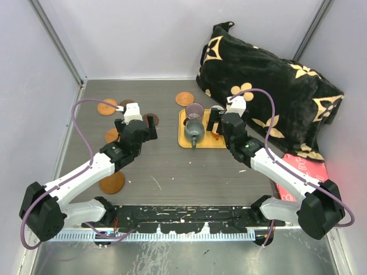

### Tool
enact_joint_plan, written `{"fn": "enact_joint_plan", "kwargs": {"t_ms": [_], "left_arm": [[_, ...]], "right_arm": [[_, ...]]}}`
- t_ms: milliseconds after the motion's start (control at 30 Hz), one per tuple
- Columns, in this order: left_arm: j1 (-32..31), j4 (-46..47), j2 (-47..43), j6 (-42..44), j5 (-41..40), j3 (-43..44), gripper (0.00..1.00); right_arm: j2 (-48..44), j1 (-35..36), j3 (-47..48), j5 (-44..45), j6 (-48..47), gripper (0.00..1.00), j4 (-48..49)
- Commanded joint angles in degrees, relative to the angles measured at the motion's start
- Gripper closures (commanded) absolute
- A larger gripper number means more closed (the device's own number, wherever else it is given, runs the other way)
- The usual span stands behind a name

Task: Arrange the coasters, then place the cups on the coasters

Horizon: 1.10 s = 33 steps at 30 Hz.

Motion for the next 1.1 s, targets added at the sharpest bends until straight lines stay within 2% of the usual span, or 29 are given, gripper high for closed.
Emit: {"fn": "enact_joint_plan", "kwargs": {"t_ms": [0,533,600,733,867,1067], "left_arm": [[0.2,1.1,-1.7,0.6,-2.0,2.0,0.02],[0.1,3.2,0.7,2.6,-4.4,2.0,0.02],[0.1,3.1,3.1,2.7,-5.8,2.8,0.0],[1.8,-0.2,8.7,-0.1,-3.3,7.1,0.15],[3.5,-2.7,14.6,-3.0,-2.3,11.9,0.16],[4.7,2.0,23.4,1.4,1.5,18.2,0.16]], "right_arm": [[-1.1,0.2,1.3,-0.7,-0.3,0.0,1.9],[-3.5,0.1,-0.9,-4.0,-0.7,0.0,2.6],[-4.2,0.2,-1.2,-4.6,-0.7,0.0,2.9],[-5.4,0.2,-1.5,-5.8,-0.9,0.0,2.5],[-7.2,0.2,-2.2,-6.8,-1.3,0.0,2.3],[-9.9,0.2,-3.7,-8.1,-1.5,0.0,2.2]]}}
